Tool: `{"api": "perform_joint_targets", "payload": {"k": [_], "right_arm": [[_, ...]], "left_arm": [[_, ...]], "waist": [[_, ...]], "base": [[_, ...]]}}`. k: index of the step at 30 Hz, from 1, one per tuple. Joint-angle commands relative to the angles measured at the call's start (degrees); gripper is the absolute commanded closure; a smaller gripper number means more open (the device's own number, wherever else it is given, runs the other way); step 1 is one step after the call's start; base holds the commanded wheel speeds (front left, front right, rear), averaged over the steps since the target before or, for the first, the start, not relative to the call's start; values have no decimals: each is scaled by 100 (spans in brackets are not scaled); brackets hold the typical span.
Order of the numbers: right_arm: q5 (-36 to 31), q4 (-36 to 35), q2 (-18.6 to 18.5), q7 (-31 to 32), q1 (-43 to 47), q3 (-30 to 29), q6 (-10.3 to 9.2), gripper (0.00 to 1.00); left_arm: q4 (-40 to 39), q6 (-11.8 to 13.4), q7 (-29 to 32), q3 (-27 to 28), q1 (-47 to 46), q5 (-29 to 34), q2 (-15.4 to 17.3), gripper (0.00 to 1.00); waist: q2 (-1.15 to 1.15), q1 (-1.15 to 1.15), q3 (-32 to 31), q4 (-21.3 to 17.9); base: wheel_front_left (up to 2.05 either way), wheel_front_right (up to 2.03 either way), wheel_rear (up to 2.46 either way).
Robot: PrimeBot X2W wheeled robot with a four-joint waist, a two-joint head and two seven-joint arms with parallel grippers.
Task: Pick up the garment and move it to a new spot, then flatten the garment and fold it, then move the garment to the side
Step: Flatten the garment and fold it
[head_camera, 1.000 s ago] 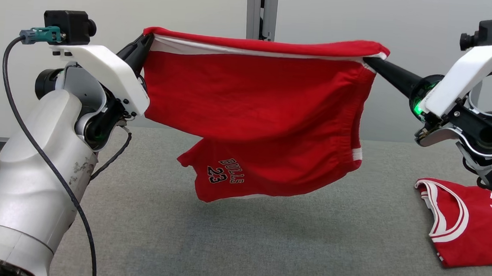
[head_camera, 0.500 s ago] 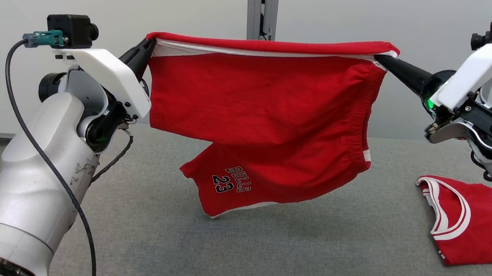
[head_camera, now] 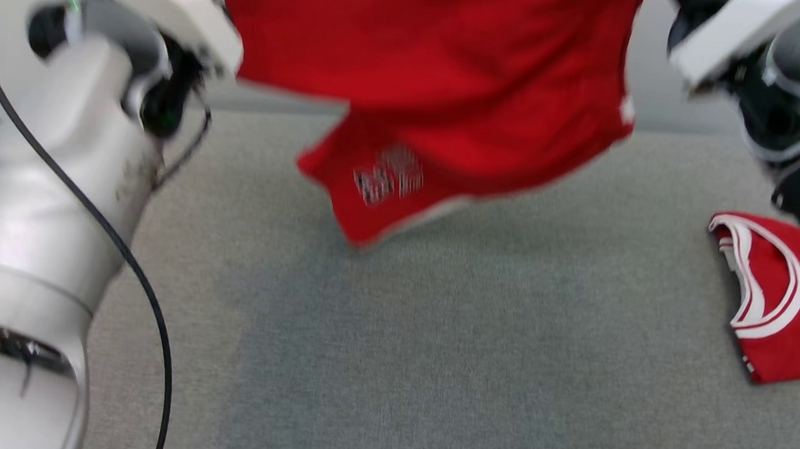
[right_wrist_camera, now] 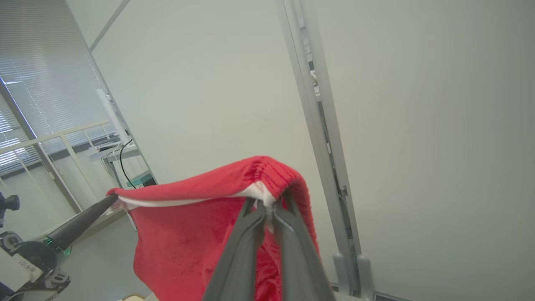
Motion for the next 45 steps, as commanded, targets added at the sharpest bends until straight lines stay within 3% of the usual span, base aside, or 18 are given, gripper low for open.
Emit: {"api": "perform_joint_targets", "payload": {"k": [1, 2, 4, 6, 11, 17, 21, 25, 35, 45], "right_arm": [[-346, 317, 101, -778, -557, -38, -4, 100], [-346, 317, 101, -778, -557, -38, -4, 100], [-655, 389, 304, -1476, -940, 49, -3, 100], [-907, 499, 421, -1741, -1211, 23, -3, 100], [-2079, 195, 569, -1775, -1496, -997, -3, 100], [-3467, -454, 883, -1778, -1066, -2222, -3, 100], [-3814, -544, 1115, -1779, -662, -2601, -4, 100], [-3848, -438, 1113, -1780, -417, -2438, -4, 100], [-3240, 18, 1123, -1779, 192, -2057, -2, 100], [-1987, 128, 1096, -1780, 958, -1127, -2, 100]], "left_arm": [[76, 172, -351, 114, -616, 84, -9, 100], [76, 172, -351, 114, -616, 84, -9, 100], [134, 261, -688, 228, -1003, 99, -77, 100], [140, 310, -930, 374, -1394, 111, -138, 100], [-326, 631, -1058, 994, -2106, 430, -281, 100], [-1402, 689, -1058, 2339, -1611, 1233, -501, 100], [-1695, 597, -1060, 2948, -1165, 1712, -577, 100], [-1658, 397, -1060, 2788, -849, 1696, -597, 100], [-975, 274, -1060, 2095, -189, 1489, -599, 100], [-645, 230, -1061, 2306, 709, 1852, -597, 100]], "waist": [[0, 0, 843, -151], [0, 0, 843, -151], [0, 0, 1208, -177], [0, 0, 1509, -194], [0, 0, 2233, -137], [0, 0, 2777, -77], [0, 0, 3030, -25], [0, 0, 3242, 19], [0, 0, 3277, 94], [0, 0, 2748, -21]], "base": [[0, 0, 0], [0, 0, 0], [0, 0, 0], [0, 0, 0], [0, 0, 0], [0, 0, 0], [0, 0, 0], [0, 0, 0], [0, 0, 0], [0, 0, 0]]}}
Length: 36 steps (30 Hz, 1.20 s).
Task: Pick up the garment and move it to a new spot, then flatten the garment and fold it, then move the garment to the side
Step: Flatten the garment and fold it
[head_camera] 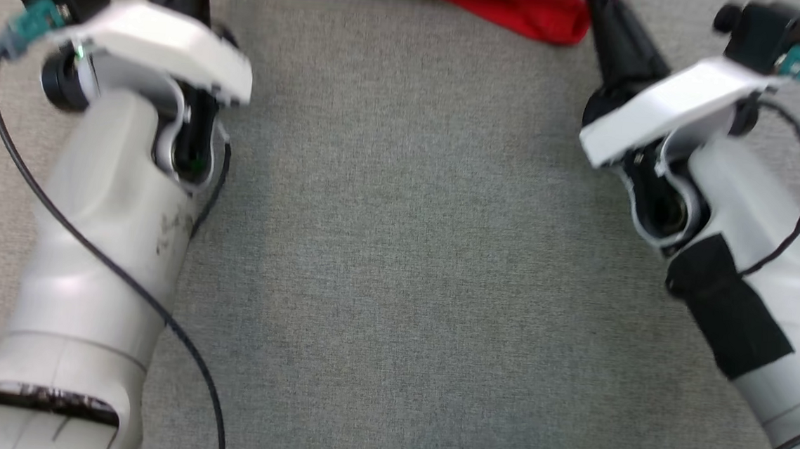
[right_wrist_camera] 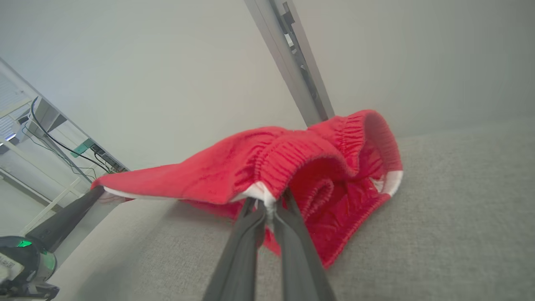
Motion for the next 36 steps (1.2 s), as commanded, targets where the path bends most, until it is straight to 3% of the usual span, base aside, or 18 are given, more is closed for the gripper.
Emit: {"api": "perform_joint_targets", "payload": {"k": [1, 16, 28, 36], "right_arm": [[113, 3, -50, -26, 116, 28, -1, 100], [2078, 567, -4, 319, 1177, 1392, -1, 100], [2789, 477, 161, 938, 1773, 2056, -1, 100], [3081, 561, 129, 1282, 2278, 2336, -2, 100]], "left_arm": [[12, -28, -19, 33, 107, 59, 30, 100], [585, -248, -19, -257, 1359, 318, 35, 100], [586, -297, -19, -24, 2064, 538, 31, 100], [484, -261, -20, -152, 2616, 1294, 210, 100]], "waist": [[0, -1, -167, -30], [0, -1, -1350, 88], [0, -1, -1732, 104], [0, -1, -2132, 149]], "base": [[0, 0, 0], [0, 0, 0], [0, 0, 0], [0, 0, 0]]}}
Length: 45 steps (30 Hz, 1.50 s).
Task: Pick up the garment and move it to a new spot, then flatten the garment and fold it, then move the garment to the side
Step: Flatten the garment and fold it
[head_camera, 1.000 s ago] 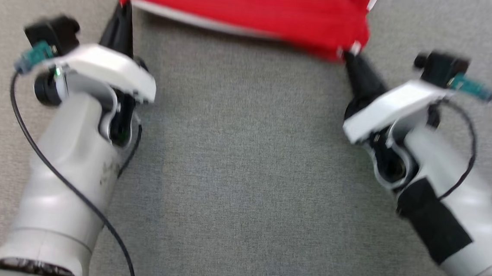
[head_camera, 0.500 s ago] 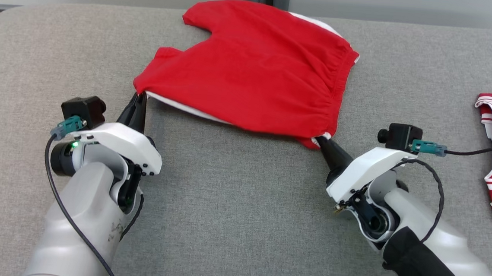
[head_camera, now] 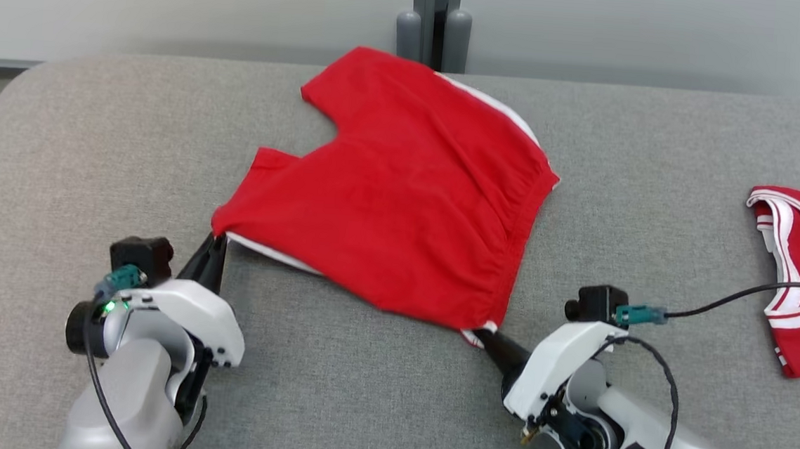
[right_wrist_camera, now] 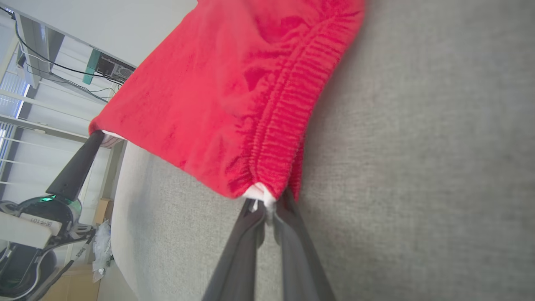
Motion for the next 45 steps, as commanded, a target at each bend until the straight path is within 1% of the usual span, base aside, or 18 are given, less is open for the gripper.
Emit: {"api": "perform_joint_targets", "payload": {"k": [1, 2, 4, 6, 8, 13, 17, 22, 24, 29, 37, 42, 45], "right_arm": [[54, 43, -50, 86, 202, 81, -3, 100], [41, 43, -67, 124, 250, 134, -3, 100], [-48, 33, -113, 160, 324, 281, -3, 100], [-55, 43, -158, 176, 434, 381, -3, 100], [-40, 74, -199, 181, 513, 454, -4, 100], [-10, 77, -257, 196, 641, 567, -4, 100], [-94, 57, -361, 246, 748, 751, -9, 100], [-27, 45, -472, 264, 864, 835, -10, 100], [-33, 35, -514, 281, 900, 869, -10, 100], [-189, -55, -626, 306, 1021, 1000, -10, 100], [-166, -225, -793, 306, 1268, 1073, -10, 100], [-115, -398, -889, 394, 1426, 1104, -9, 100], [-110, -542, -948, 471, 1513, 1119, -8, 100]], "left_arm": [[-37, 28, -20, -60, 134, 169, 62, 100], [-56, 76, -20, -131, 207, 326, 110, 100], [-79, 299, -20, -408, 335, 808, 259, 100], [-71, 462, -19, -592, 496, 1087, 283, 100], [-20, 556, -19, -682, 610, 1245, 330, 100], [37, 649, -19, -697, 805, 1338, 355, 100], [88, 704, -20, -808, 938, 1495, 442, 100], [292, 572, -19, -885, 1084, 1521, 425, 100], [304, 550, -19, -1010, 1087, 1645, 437, 100], [222, 593, -19, -1093, 1235, 1695, 420, 100], [81, 468, -19, -1134, 1542, 1634, 433, 100], [-95, 380, -19, -1129, 1746, 1570, 430, 100], [-208, 369, -19, -1093, 1915, 1517, 439, 100]], "waist": [[0, 0, -118, 29], [0, 0, -172, 37], [0, 0, -276, 58], [0, 0, -370, 77], [0, 0, -450, 93], [0, 0, -572, 111], [0, 0, -693, 119], [0, 0, -827, 127], [0, 0, -868, 141], [0, 0, -997, 184], [0, 0, -1301, 308], [0, 0, -1461, 361], [0, 0, -1569, 364]], "base": [[0, 0, 0], [0, 0, 0], [0, 0, 0], [0, 0, 0], [0, 0, 0], [0, 0, 0], [0, 0, 0], [0, 0, 0], [0, 0, 0], [0, 0, 0], [0, 0, 0], [0, 0, 0], [0, 0, 0]]}}
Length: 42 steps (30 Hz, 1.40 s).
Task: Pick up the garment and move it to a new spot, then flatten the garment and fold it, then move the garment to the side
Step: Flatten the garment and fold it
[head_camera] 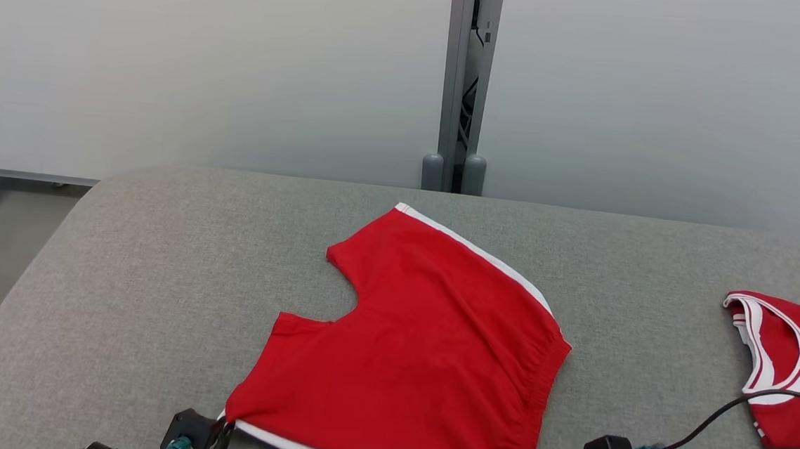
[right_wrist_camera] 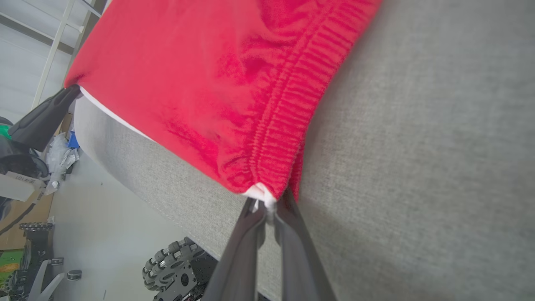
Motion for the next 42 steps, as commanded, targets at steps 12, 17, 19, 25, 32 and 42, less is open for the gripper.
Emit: {"api": "perform_joint_targets", "payload": {"k": [12, 17, 19, 25, 32, 42], "right_arm": [[8, -545, -364, 450, 446, 64, -11, 100], [97, -691, -403, 383, 457, 33, -11, 100], [140, -725, -411, 316, 424, -11, -10, 100], [308, -801, -444, 103, 316, -226, -10, 100], [515, -1114, -543, 75, 137, -495, -11, 100], [741, -1720, -589, 146, -212, -943, -11, 100]], "left_arm": [[-505, -48, -18, 93, 721, -146, 121, 100], [-857, 5, -19, 195, 856, -178, 187, 100], [-977, 4, -19, 217, 857, -170, 215, 100], [-1262, -36, -19, 299, 598, -146, 297, 100], [-1218, -138, -19, 353, 112, -128, 418, 100], [-636, -340, 135, 494, -912, -371, 583, 100]], "waist": [[0, 0, -377, 55], [0, 0, -384, 88], [0, 0, -365, 87], [0, 0, -243, -25], [0, 0, -1, -318], [0, 0, 344, -829]], "base": [[0, 0, 0], [0, 0, 0], [0, 0, 0], [0, 0, 0], [0, 0, 0], [0, 0, 0]]}}
